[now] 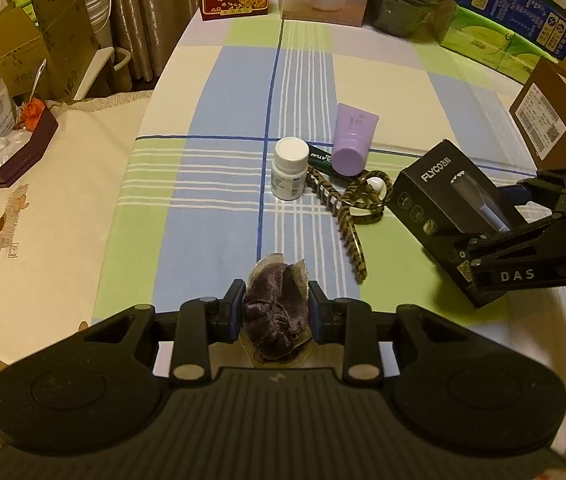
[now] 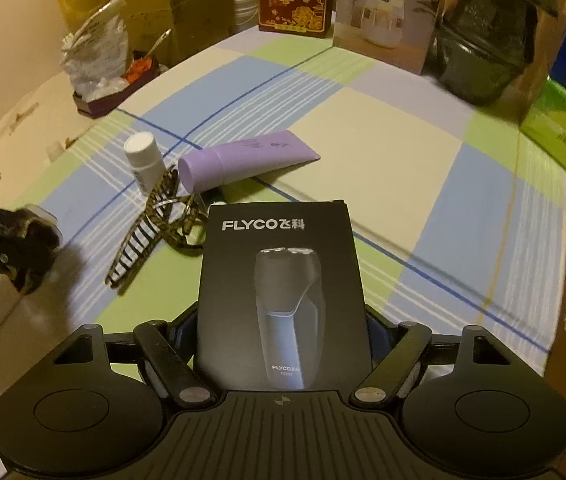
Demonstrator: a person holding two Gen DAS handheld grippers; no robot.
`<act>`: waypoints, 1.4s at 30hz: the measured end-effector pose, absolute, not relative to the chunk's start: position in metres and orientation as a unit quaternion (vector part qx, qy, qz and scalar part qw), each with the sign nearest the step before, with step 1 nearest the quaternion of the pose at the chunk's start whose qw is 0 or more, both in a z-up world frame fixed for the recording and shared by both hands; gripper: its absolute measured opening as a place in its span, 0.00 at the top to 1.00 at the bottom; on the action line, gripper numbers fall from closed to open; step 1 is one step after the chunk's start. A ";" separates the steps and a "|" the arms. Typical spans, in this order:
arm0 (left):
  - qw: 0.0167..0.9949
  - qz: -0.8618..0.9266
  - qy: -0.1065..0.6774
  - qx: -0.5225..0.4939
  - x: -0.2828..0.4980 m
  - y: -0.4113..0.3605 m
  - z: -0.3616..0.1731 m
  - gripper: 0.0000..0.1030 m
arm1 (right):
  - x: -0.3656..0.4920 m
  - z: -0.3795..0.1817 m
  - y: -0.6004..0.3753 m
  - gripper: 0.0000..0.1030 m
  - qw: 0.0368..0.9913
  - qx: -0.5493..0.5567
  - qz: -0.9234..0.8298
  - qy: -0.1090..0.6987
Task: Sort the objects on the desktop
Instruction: 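Carry the shaver box and hair tie into the cardboard box and release them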
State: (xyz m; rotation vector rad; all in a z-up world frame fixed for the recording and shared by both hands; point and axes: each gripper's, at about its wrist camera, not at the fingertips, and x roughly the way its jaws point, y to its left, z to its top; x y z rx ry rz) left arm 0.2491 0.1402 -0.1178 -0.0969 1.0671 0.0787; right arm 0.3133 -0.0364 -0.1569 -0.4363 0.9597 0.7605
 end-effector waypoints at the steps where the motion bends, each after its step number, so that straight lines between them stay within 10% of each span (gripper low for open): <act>1: 0.859 0.038 0.508 -0.046 0.248 0.139 -0.117 0.74 | 0.311 -0.157 -0.038 0.26 0.797 -0.205 0.351 0.447; 42: 0.897 -0.176 0.405 0.035 0.244 -0.083 -0.019 0.74 | 0.248 -0.011 -0.326 0.26 0.885 0.027 0.252 0.389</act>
